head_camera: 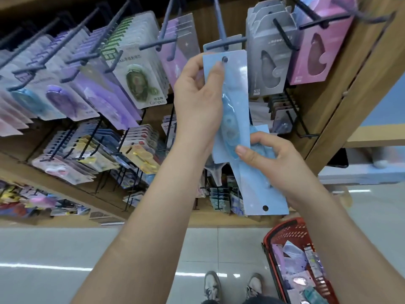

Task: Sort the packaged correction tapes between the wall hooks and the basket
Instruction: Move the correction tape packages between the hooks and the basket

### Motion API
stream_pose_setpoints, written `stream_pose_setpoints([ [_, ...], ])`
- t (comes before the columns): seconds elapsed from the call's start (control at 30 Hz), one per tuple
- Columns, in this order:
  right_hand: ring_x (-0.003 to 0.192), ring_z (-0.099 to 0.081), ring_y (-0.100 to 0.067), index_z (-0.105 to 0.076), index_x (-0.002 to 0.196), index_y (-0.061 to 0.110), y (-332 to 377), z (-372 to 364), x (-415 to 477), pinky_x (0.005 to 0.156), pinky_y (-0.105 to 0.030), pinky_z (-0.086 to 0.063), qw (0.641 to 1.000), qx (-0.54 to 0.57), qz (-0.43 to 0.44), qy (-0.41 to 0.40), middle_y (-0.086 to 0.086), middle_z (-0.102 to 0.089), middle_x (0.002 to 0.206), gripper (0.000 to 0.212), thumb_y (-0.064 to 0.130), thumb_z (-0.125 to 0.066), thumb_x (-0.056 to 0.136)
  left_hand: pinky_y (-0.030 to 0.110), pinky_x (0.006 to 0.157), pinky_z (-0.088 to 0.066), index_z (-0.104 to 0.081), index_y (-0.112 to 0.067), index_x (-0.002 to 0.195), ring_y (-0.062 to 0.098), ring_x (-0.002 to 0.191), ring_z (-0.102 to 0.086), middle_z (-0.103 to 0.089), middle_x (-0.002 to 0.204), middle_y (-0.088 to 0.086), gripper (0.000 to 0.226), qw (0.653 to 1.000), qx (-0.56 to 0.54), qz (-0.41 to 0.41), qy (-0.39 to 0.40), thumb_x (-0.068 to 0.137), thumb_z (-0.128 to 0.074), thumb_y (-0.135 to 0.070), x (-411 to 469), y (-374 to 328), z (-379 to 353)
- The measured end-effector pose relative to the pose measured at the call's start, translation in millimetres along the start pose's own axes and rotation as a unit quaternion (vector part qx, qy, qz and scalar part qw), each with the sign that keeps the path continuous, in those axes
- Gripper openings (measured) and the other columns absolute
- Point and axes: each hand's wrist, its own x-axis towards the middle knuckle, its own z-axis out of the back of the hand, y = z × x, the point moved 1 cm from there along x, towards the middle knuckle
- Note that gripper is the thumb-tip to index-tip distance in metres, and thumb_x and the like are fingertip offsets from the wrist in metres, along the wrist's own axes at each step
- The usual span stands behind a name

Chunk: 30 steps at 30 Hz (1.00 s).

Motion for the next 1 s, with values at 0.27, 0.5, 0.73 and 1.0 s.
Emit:
stream_pose_setpoints([
  [0.27, 0.076, -0.066, -0.021, -0.069, 0.086, 0.034, 0.5, 1.6, 11.4, 0.049, -0.026, -0.047, 0.998, 0.007, 0.021, -0.056, 0.004, -0.070, 0.091, 0.008, 0.040, -0.073, 0.083, 0.028, 0.073, -0.058, -0.047, -0.029, 0.135, 0.018, 0.084, -0.072, -0.071, 0.100, 0.005, 0.055, 0.992, 0.100, -0.002, 0.081, 0.091, -0.066, -0.002, -41.1, 13.4, 24.0],
  [0.5, 0.114, -0.039, 0.027, -0.024, 0.145, 0.049, -3.1, 21.8, -0.2, 0.082, 0.000, -0.042, 0.983, -0.057, 0.109, -0.135, 0.042, -0.035, 0.132, 0.082, 0.012, -0.071, 0.090, 0.024, 0.086, -0.056, -0.056, -0.029, 0.136, 0.007, 0.090, -0.067, -0.074, 0.103, -0.002, 0.051, 0.982, 0.188, -0.001, 0.007, 0.089, -0.073, -0.017, -4.2, 37.0, 21.6],
  [0.73, 0.123, -0.059, -0.012, -0.020, 0.150, 0.046, -6.0, 23.0, -6.3, 0.096, -0.047, -0.054, 0.984, 0.061, 0.082, -0.146, 0.014, -0.054, 0.141, 0.099, 0.021, -0.084, 0.078, 0.018, 0.075, -0.049, -0.050, -0.034, 0.142, 0.006, 0.083, -0.062, -0.068, 0.097, -0.006, 0.050, 0.953, 0.301, -0.031, 0.003, 0.095, -0.064, -0.027, 22.2, 43.2, 9.8],
  [1.0, 0.100, -0.069, -0.011, -0.049, 0.132, 0.023, 13.0, 1.2, -10.1, 0.079, -0.029, -0.058, 0.976, 0.110, 0.111, -0.152, 0.002, -0.068, 0.115, 0.050, 0.035, -0.062, 0.086, 0.040, 0.072, -0.059, -0.051, -0.048, 0.122, 0.014, 0.085, -0.070, -0.068, 0.104, -0.006, 0.040, 0.975, 0.084, 0.076, 0.192, 0.089, -0.067, -0.034, -70.6, 28.4, 22.2],
])
